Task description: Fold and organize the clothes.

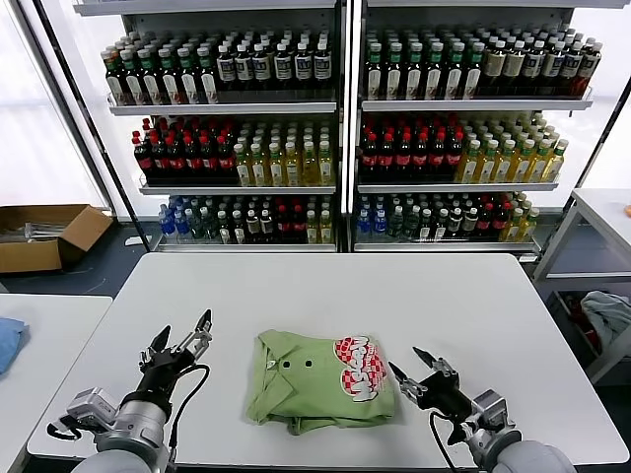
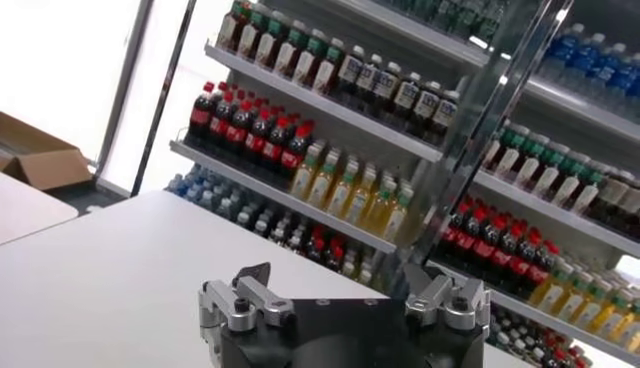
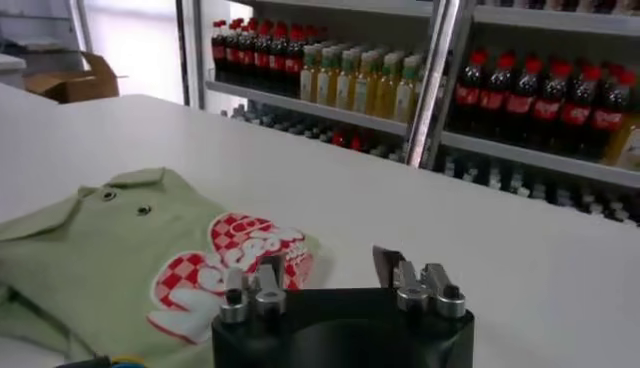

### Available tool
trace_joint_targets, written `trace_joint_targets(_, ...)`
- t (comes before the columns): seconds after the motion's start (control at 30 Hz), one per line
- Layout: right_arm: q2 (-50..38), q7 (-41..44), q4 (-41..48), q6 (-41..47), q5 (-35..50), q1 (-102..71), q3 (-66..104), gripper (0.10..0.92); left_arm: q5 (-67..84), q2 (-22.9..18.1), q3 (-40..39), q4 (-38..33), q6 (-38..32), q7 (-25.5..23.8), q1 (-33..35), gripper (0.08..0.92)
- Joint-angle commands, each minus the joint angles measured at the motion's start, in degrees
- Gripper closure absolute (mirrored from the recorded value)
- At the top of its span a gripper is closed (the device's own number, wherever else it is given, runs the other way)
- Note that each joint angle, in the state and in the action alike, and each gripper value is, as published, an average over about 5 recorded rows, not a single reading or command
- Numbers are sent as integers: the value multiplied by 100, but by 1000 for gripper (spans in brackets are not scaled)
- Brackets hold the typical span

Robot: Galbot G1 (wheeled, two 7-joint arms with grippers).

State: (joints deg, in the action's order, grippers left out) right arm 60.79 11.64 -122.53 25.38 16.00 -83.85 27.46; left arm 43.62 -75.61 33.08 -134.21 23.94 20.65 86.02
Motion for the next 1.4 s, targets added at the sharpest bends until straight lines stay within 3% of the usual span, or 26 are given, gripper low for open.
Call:
trace_joint_targets(0.03,775,-619,353,158,-79,1167,-1786,370,-27,-11,-29,14,1,-15,12,177)
trace_joint_targets(0.2,1194,-1300,931,659,-218,1737,-2846,237,-42,-31,48,8,-10,-29,79,177)
trace_joint_targets(0.43,1136,-1590,1560,784,-7,1896,-3042,203,-41,-81,80,42,-20,-46,54,177)
trace_joint_targets(0.63,883,-1406,1299,785,106,1716,-2730,203,-74,-94,18,128,-22,-58,-16,177)
trace_joint_targets(0.93,708,-1037,42,450,1092,1411,-1455,203,-102,-55,93,139,-29,-137,-2,177)
trace_joint_targets(1.27,563,-23,-123,-742,1331,46,1627,203,-632,59,493,316,-304,-1177,110,177)
trace_joint_targets(1.4,659,425,-46,-892,1313,-384,2573,203,-690,174,905,478,-383,-1947,104,177)
